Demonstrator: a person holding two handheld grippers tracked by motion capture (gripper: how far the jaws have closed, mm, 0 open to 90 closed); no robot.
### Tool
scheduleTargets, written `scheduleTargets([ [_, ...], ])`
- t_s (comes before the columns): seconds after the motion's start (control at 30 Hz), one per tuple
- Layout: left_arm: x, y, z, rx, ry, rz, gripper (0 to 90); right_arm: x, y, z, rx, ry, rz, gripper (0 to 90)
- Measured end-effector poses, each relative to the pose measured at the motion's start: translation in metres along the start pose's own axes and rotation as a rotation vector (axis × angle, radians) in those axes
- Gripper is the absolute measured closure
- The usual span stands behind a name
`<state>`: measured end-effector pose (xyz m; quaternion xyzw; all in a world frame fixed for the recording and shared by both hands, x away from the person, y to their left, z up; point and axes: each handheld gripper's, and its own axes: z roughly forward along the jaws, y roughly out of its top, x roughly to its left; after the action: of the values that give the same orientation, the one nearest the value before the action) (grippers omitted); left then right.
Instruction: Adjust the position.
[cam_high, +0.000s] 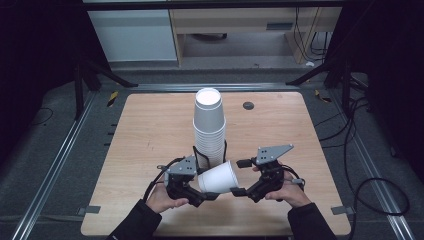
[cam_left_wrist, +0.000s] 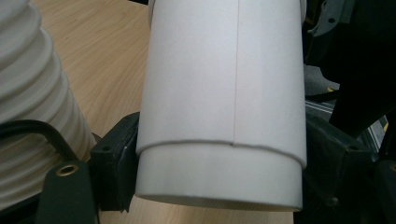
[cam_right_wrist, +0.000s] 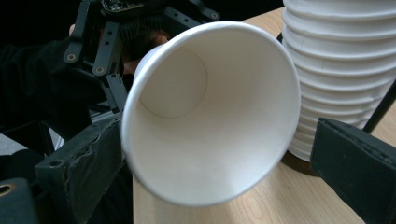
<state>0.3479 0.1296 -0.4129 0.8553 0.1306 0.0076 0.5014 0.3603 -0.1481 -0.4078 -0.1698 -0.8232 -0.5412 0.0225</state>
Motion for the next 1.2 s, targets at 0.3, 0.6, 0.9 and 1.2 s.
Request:
scheduleTargets([
  [0.3, -0.004, 0.004, 0.003, -0.008, -0.014, 0.014, 21.5, -0.001, -0.001, 0.006, -0.007, 0.028, 0.01, 2.8],
  [0.6, -0.005, 0.005, 0.006, -0.006, -0.018, 0.015, 21.5, -0.001, -0.003, 0.013, -0.009, 0.061, 0.018, 3.5],
  [0.9, -0.006, 0.004, 0.007, -0.005, -0.029, 0.026, 21.7, -0.004, -0.005, 0.016, -0.022, 0.101, 0.043, 3.9],
  [1.2, -0.006, 0.005, 0.009, 0.005, -0.03, 0.026, 21.7, -0.004, -0.005, 0.018, -0.013, 0.105, 0.035, 5.6],
])
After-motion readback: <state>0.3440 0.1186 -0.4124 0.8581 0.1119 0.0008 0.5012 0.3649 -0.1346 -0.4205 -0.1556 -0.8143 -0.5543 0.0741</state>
